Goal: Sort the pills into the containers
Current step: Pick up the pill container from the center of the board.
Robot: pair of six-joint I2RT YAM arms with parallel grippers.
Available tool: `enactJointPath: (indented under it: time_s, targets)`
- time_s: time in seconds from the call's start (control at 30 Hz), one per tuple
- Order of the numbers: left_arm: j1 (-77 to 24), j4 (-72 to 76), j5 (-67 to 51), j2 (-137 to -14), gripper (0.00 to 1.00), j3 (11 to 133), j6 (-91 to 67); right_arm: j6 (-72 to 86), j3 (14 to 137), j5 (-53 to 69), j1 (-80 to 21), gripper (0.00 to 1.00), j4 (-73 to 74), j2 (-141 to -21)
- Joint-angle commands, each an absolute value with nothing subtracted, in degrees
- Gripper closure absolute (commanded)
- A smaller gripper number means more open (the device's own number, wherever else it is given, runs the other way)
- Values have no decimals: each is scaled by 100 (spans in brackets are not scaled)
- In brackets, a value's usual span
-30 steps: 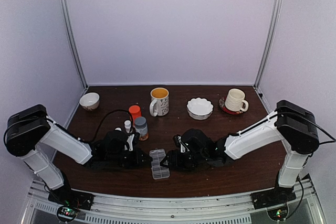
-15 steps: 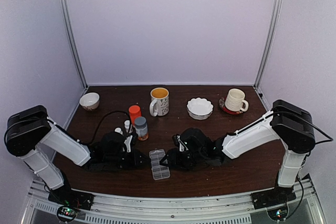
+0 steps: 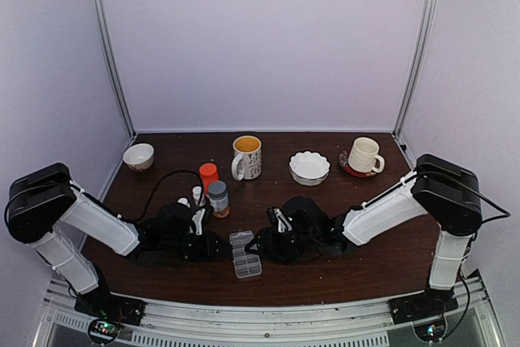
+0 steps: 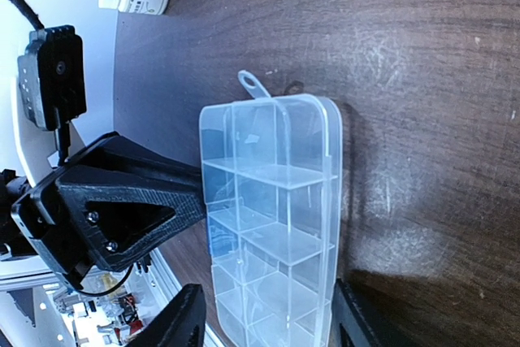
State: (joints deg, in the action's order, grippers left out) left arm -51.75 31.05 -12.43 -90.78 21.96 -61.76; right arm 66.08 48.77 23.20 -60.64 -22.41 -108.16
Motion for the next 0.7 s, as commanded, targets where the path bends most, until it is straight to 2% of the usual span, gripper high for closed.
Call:
enactJointPath:
  time_s: [0.0, 0.23, 0.67]
  targets:
    - [-5227, 1836, -1302, -9493, 86, 2016, -6002, 6645, 4766, 2329, -6058, 42, -2437, -10982]
    - [-5227, 1777, -1245, -9513, 89, 1952, -6029, 6631, 4667, 2306, -5995, 34, -2513, -10993]
    - [-5164, 1707, -1088, -9300, 92, 1711, -6092, 6593, 4702, 2322, -5985, 35, -2475, -11081]
